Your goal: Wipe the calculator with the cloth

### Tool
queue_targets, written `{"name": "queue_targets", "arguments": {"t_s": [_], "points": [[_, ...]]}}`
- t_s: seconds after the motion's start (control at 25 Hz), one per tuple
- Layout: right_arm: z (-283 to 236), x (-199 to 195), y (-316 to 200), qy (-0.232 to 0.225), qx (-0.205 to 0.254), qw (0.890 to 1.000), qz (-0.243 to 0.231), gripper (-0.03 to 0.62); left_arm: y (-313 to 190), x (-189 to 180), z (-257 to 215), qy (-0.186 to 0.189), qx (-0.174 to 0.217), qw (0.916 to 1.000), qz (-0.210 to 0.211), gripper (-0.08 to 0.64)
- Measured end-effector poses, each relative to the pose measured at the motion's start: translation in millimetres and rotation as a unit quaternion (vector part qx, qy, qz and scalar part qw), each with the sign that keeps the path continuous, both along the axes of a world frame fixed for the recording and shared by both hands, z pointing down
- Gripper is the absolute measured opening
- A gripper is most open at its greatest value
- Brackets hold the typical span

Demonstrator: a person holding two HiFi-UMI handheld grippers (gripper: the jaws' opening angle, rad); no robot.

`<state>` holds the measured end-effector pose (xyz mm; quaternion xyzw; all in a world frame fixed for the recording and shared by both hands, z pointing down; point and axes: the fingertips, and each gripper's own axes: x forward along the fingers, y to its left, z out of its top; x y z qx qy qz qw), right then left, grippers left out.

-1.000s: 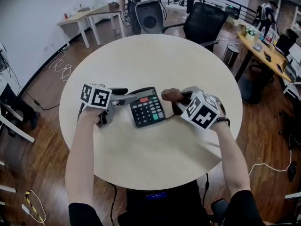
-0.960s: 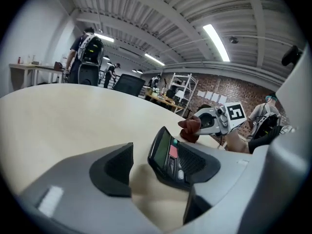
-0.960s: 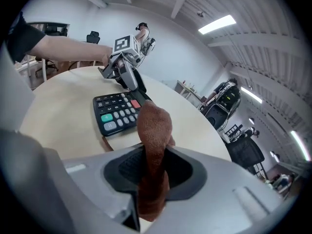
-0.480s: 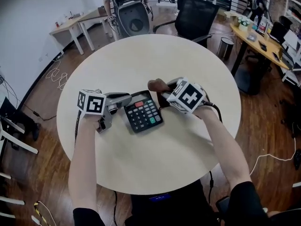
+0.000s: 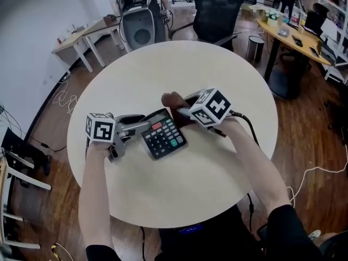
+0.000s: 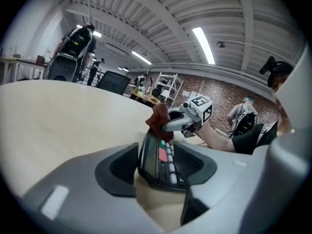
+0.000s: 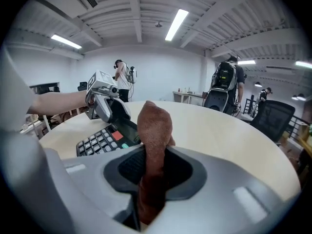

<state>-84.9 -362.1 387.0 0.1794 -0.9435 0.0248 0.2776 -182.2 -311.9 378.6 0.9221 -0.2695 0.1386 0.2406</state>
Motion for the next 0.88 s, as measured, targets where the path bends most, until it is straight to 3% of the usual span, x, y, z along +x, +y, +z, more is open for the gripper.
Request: {"name": "queue_targets", "arguments": {"t_s": [0.08,0.24,0.28,0.36,0.44,0.52,0.64,0.8,0.88], "points": [[1,-2,2,-0.011,-0.005,1.000,-0.001,0.095,-2,5,5,-0.013,-0.022,0.9995,0.020,0.288],[2,2,3,-0.024,-0.010,1.000,-0.003,0.095,-19,13,19,-0.069,-0.048,0.9958,0.037,0.287],[3,3,3,-0.026,-0.010,1.000,-0.003,0.095,-20,16,24,-0.088,-0.055,0.9933,0.050,0.281],[3,5,2,-0.029,-0.011,1.000,-0.002,0.095,-20,26,28,-0.102,-0.071,0.9894,0.076,0.203],[3,6,2,-0.033,-0.013,0.999,-0.003,0.095,-21,32,24,-0.080,-0.077,0.9907,0.078,0.150],[2,8,3,-0.041,-0.018,0.999,-0.005,0.095,-22,35,13,-0.032,-0.065,0.9951,0.068,0.114],[-11,12,5,-0.078,-0.011,0.997,-0.013,0.095,-14,30,-9,0.045,-0.014,0.9977,0.049,0.078],[-61,11,12,-0.184,0.020,0.982,-0.048,0.095,6,22,-39,0.118,0.065,0.9904,0.034,0.061],[-74,-1,23,-0.201,0.032,0.976,-0.082,0.095,15,20,-45,0.146,0.082,0.9855,0.027,0.061]]}}
